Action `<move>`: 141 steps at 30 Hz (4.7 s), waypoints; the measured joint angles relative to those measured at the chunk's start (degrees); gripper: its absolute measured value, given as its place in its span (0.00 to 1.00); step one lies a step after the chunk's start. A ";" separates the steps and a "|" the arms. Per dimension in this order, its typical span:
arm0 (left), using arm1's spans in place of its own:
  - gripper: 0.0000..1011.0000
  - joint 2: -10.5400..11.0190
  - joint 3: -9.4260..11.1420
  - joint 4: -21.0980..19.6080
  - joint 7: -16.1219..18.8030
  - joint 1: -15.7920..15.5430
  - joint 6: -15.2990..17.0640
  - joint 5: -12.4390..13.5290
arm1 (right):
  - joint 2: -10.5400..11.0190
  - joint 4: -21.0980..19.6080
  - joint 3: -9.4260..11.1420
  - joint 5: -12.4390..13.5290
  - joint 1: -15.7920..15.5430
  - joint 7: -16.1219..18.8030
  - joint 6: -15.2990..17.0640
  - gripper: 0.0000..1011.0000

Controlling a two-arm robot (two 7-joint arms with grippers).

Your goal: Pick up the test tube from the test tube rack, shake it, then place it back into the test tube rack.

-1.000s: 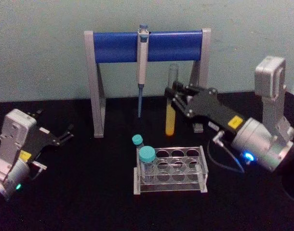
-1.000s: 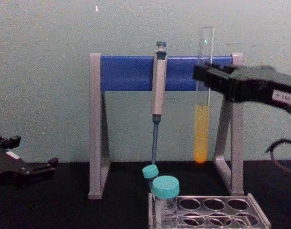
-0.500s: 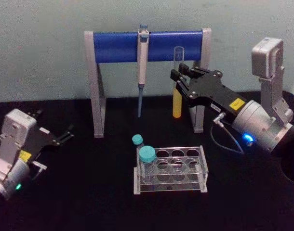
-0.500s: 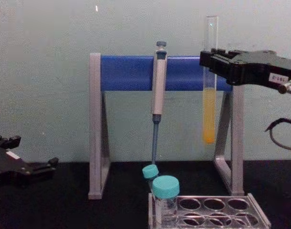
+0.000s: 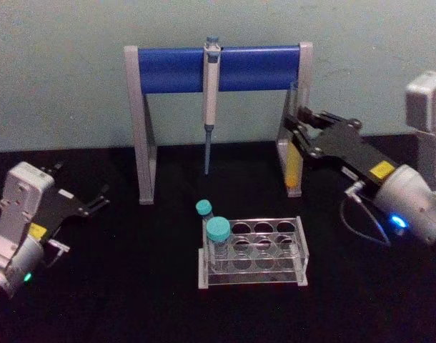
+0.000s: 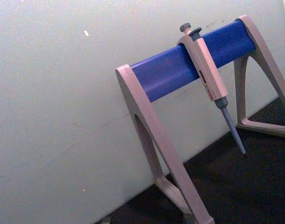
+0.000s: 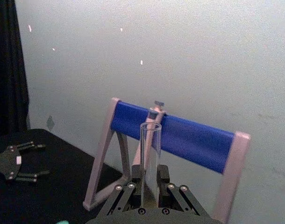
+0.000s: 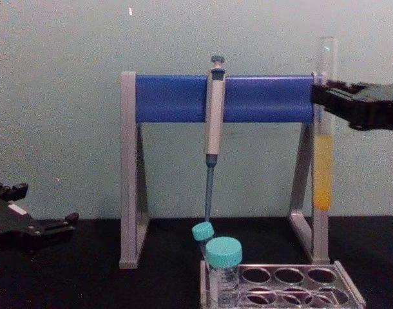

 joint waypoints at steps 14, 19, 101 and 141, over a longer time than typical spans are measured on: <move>0.99 0.00 0.00 0.00 0.00 0.00 0.00 0.00 | 2.08 -5.35 -1.67 3.38 -5.44 4.25 1.90 0.21; 0.99 0.00 0.00 0.00 0.00 0.00 0.00 0.00 | 0.33 -2.40 -4.02 3.26 -1.83 5.01 1.03 0.21; 0.99 0.00 0.00 0.00 0.00 0.00 0.00 0.00 | -1.53 2.73 -1.64 1.47 1.37 0.55 1.03 0.21; 0.99 0.00 0.00 0.00 0.00 0.00 0.00 0.00 | -2.69 3.40 -4.18 2.37 3.49 1.62 0.86 0.21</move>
